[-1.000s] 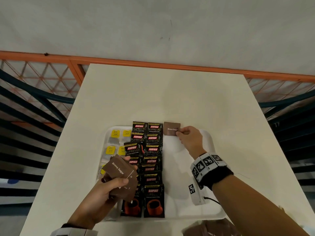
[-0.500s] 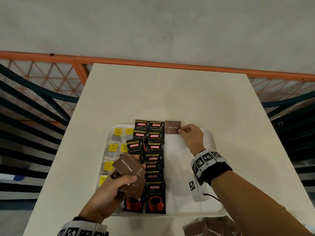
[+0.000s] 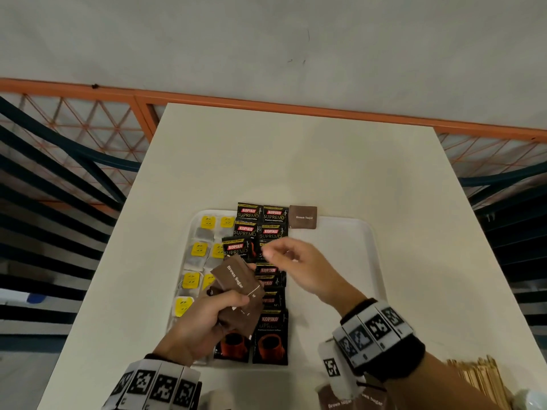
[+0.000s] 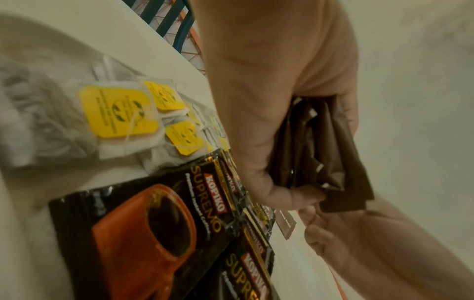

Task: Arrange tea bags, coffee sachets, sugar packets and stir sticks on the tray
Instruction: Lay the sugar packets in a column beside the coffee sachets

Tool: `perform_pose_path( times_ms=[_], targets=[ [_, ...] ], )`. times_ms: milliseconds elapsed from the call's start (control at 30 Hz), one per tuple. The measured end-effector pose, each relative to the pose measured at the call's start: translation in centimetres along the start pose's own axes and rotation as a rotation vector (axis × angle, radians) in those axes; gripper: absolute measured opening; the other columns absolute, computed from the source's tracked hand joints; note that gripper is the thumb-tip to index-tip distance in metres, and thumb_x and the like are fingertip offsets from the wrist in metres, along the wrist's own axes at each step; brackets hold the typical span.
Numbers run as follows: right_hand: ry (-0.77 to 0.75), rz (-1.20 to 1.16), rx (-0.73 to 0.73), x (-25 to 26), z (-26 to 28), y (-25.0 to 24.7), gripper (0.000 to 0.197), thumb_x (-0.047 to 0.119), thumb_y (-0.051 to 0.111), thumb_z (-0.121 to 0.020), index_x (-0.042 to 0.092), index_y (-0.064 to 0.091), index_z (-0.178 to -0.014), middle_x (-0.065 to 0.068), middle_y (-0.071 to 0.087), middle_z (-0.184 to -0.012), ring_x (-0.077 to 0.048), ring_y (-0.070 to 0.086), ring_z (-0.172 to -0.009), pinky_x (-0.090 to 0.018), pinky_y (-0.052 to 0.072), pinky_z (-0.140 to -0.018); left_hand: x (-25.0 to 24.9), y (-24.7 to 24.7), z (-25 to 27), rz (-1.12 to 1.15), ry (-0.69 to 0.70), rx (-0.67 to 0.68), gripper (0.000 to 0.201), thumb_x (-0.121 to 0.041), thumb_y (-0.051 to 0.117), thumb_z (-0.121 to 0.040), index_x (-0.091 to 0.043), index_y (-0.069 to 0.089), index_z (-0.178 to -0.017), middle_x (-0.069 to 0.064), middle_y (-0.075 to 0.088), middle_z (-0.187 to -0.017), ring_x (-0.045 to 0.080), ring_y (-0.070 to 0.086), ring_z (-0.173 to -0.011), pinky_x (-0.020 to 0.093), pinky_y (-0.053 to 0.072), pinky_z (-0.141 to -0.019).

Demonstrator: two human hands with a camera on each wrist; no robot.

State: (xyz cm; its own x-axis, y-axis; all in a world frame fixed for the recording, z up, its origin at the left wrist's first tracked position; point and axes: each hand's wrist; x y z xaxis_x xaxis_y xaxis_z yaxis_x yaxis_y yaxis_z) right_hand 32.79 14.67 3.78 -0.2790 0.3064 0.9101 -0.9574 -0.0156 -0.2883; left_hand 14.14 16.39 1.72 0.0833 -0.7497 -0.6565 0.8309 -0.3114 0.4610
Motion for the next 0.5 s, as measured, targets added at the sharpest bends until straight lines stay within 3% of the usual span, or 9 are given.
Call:
perform_pose_path(
  times_ms=[100, 167, 267, 367, 433, 500],
  targets=[
    [-0.026, 0.017, 0.2, 0.5, 0.9, 1.0, 0.027, 0.027, 0.066, -0.084, 0.026, 0.064, -0.111, 0.006, 0.057, -0.106, -0.006, 0.052, -0.088, -0.019, 0.043, -0.081, 0.5, 0.0, -0.2, -0.048, -0.032, -0.004, 0.035, -0.005, 0.06, -0.056, -0.007, 0.065, -0.091, 0.008, 0.07, -0.074, 0.016, 0.067, -0.063, 0.026, 0.054, -0.053],
    [-0.038, 0.046, 0.243, 0.3, 0.9, 1.3, 0.031, 0.023, 0.068, -0.084, 0.025, 0.063, -0.115, 0.0, 0.052, -0.109, -0.011, 0.051, -0.097, -0.019, 0.041, -0.082, 0.6, 0.1, -0.1, -0.083, -0.04, 0.021, 0.028, -0.005, 0.062, -0.057, -0.01, 0.069, -0.084, 0.01, 0.069, -0.073, 0.018, 0.066, -0.065, 0.029, 0.054, -0.056],
    [-0.03, -0.004, 0.229, 0.0, 0.9, 1.5, 0.03, 0.015, 0.067, -0.084, 0.023, 0.06, -0.112, 0.006, 0.053, -0.105, -0.005, 0.049, -0.093, -0.016, 0.04, -0.08, 0.6, 0.2, 0.2, -0.095, -0.037, 0.044, 0.02, -0.006, 0.065, -0.059, -0.015, 0.074, -0.075, 0.011, 0.07, -0.073, 0.02, 0.068, -0.065, 0.03, 0.055, -0.056],
    [0.014, -0.121, 0.18, -0.5, 0.7, 1.3, 0.027, 0.008, 0.063, -0.086, 0.012, 0.057, -0.112, 0.0, 0.059, -0.105, -0.01, 0.054, -0.091, -0.02, 0.045, -0.08, 0.6, 0.0, 0.3, -0.06, -0.03, 0.049, 0.025, -0.008, 0.064, -0.061, -0.016, 0.076, -0.08, 0.009, 0.074, -0.081, 0.019, 0.07, -0.07, 0.028, 0.056, -0.057],
    [0.02, -0.143, 0.163, -0.5, 0.8, 1.1, 0.023, 0.007, 0.057, -0.09, 0.013, 0.056, -0.112, -0.003, 0.062, -0.106, -0.013, 0.059, -0.095, -0.019, 0.05, -0.08, 0.5, -0.1, 0.4, -0.022, -0.017, 0.047, 0.027, -0.006, 0.062, -0.06, -0.013, 0.075, -0.083, 0.009, 0.074, -0.08, 0.018, 0.071, -0.068, 0.026, 0.056, -0.054],
    [0.035, -0.195, 0.155, -0.7, 1.0, 0.8, 0.023, 0.007, 0.05, -0.094, 0.016, 0.054, -0.115, -0.006, 0.062, -0.111, -0.02, 0.062, -0.102, -0.027, 0.055, -0.084, 0.5, 0.0, 0.4, -0.017, -0.008, 0.041, 0.031, -0.003, 0.064, -0.06, -0.01, 0.07, -0.089, 0.008, 0.074, -0.078, 0.017, 0.07, -0.065, 0.024, 0.055, -0.051]
  ],
)
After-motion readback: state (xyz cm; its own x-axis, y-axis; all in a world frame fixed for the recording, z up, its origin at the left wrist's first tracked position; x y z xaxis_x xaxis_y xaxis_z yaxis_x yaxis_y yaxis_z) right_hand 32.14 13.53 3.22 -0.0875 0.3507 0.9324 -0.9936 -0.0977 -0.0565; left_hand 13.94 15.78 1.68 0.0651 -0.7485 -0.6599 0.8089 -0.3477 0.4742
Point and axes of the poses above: each hand's wrist, its own z-axis away from the middle knuckle, its own y-axis out of the palm, x = y × z
